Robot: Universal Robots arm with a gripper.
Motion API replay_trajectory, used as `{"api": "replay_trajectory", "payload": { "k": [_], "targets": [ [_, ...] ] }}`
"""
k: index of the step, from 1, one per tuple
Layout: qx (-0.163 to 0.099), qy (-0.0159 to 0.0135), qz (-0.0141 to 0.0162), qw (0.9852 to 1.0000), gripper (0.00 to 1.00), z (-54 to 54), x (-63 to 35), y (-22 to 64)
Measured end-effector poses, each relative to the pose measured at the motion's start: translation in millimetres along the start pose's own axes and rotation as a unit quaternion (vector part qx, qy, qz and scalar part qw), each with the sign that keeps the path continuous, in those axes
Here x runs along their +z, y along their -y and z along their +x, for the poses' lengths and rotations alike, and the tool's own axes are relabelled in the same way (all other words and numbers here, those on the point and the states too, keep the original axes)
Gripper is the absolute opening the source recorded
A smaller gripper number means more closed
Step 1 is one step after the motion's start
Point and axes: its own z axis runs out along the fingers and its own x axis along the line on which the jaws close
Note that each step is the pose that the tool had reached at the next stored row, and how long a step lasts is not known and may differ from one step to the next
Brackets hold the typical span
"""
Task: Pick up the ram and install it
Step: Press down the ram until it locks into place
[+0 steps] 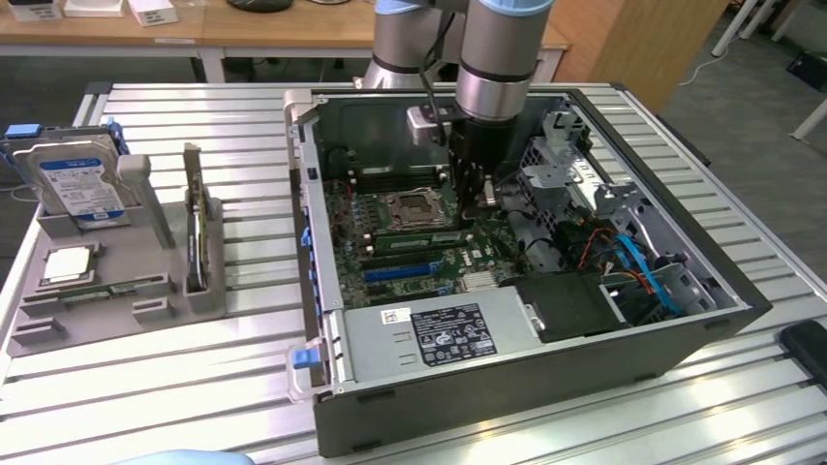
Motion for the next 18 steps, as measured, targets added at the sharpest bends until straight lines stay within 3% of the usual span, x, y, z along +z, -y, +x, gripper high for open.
{"api": "replay_trajectory", "payload": {
  "k": [5, 18],
  "targets": [
    [0.001, 0.0, 0.0, 1.0, 0.1, 0.5, -2.7, -5.6],
    [0.002, -0.0001, 0.0001, 1.0, 0.1, 1.6, -4.4, -38.7]
  ]
}}
